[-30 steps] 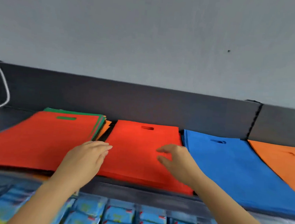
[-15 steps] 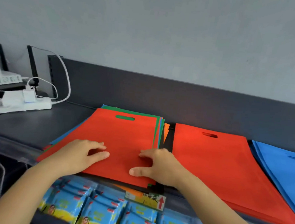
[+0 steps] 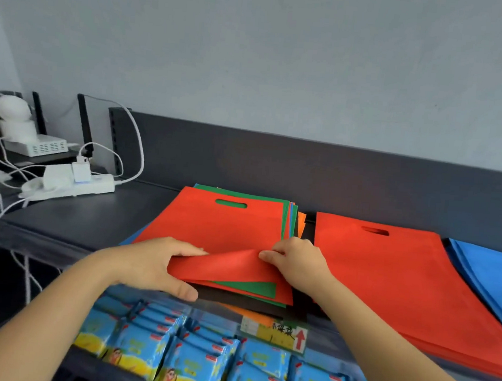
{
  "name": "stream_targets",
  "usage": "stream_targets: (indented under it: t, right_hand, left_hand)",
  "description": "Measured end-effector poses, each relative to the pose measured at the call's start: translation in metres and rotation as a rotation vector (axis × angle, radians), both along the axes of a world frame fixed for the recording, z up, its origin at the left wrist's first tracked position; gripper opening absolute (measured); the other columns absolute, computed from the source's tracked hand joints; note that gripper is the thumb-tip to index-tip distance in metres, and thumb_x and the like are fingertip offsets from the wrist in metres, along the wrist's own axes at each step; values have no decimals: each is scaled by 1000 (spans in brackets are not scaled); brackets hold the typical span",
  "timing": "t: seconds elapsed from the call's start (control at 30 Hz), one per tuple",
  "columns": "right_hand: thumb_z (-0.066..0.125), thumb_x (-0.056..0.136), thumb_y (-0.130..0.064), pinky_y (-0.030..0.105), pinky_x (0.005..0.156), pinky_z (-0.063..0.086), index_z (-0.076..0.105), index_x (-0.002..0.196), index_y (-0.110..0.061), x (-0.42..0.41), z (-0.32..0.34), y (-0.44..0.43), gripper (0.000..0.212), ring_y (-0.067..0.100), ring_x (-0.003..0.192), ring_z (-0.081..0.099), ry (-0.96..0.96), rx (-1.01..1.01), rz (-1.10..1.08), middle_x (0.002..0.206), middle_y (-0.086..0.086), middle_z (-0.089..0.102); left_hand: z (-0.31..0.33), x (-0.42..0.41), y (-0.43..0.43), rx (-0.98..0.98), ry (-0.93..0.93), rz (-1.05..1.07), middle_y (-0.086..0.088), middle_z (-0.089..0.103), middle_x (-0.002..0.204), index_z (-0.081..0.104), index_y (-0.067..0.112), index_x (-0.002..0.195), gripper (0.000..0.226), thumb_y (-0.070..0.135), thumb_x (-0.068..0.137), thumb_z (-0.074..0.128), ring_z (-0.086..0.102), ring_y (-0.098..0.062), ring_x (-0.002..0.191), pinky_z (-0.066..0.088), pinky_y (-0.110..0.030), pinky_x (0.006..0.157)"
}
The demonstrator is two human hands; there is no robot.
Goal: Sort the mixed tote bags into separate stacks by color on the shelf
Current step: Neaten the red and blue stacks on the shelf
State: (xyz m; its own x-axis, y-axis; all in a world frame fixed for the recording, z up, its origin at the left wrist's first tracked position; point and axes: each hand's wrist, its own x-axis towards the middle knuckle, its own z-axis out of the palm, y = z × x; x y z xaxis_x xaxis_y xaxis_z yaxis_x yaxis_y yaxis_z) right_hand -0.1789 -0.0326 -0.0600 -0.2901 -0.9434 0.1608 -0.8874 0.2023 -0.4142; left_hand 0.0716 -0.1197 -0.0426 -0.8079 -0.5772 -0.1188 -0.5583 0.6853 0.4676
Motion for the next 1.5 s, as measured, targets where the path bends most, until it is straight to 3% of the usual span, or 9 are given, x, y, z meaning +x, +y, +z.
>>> stream_targets:
  t: [0.17, 0.23, 0.37, 0.5, 0.67, 0.93, 1.17, 1.37, 1.5]
  right_hand:
    - [57, 87, -49, 30, 59, 35, 46, 52, -18, -7, 19, -1, 48, 21, 71, 50, -137, -40, -35, 57, -6, 47]
    - [60, 85, -51, 29, 65, 42, 57, 64, -21, -11, 26, 4, 36, 18, 74, 53, -221, -90, -86, 67, -6, 55]
    - [70, 82, -37, 33, 74, 56, 51, 117, -15, -9, 27, 22, 46, 19, 79, 65, -827, -11, -109, 97, 2, 58]
    - [75, 69, 7, 24, 58, 50, 53, 109, -12, -25, 29, 40, 49, 15, 69, 57, -995, -185, -138, 85, 1, 54]
    - [73, 61, 17, 28, 75, 51, 67, 100, -8, -85, 54, 76, 46, 13, 75, 61, -763, -410, -181, 92, 5, 61]
    - [49, 76, 11, 20, 62, 38, 73, 99, -18, -165, 25, 170, 45, 15, 79, 52, -252, -255, -441, 84, -2, 60]
    - [53, 84, -16, 36, 93, 46, 68, 107, -28, -178, -1, 190, 30, 24, 111, 56, 8, 178, -449, 118, 0, 65]
    - [59, 87, -23, 29, 99, 38, 63, 119, -22, -121, 19, 147, 32, 21, 121, 49, 158, -72, -173, 125, -2, 62]
    - [61, 88, -28, 30, 101, 37, 64, 119, -18, -57, 26, 107, 32, 19, 121, 52, 74, -153, 115, 127, -1, 61]
  left_hand:
    - [-7, 0, -1, -134, 103, 28, 18, 66, 108, 64, 35, 109, 80, 92, 59, 37, 59, -1, 101, 45, -34, 93]
    - [-7, -2, 3, -196, 91, 61, 16, 66, 109, 63, 36, 111, 88, 96, 57, 26, 58, -2, 103, 44, -32, 93]
    - [-7, -13, 19, -242, 95, 102, 28, 64, 98, 59, 53, 96, 50, 83, 71, 29, 56, 6, 96, 43, -22, 84]
    - [-3, -38, 42, -330, 218, 105, 25, 66, 101, 66, 39, 107, 60, 76, 78, 29, 59, 0, 99, 44, -22, 85]
    - [9, -109, 81, -477, 328, 19, 21, 62, 120, 59, 38, 123, 31, 35, 93, 52, 56, -6, 114, 46, -32, 95]
    - [-17, -226, 145, -571, 133, -211, 7, 53, 136, 47, 29, 136, 46, 50, 95, 41, 45, -14, 126, 38, -31, 98]
    - [-42, -245, 157, -462, 3, -272, 2, 22, 155, 31, 25, 146, 66, 61, 91, 35, 18, -15, 143, 19, -36, 115]
    - [-23, -193, 150, -722, 420, -138, 4, 65, 120, 65, 22, 118, 50, 51, 87, 38, 60, -14, 109, 48, -30, 90]
    - [-6, -115, 118, -718, 367, 140, 4, 65, 118, 57, 22, 129, 54, 51, 88, 36, 59, -17, 109, 47, -33, 89]
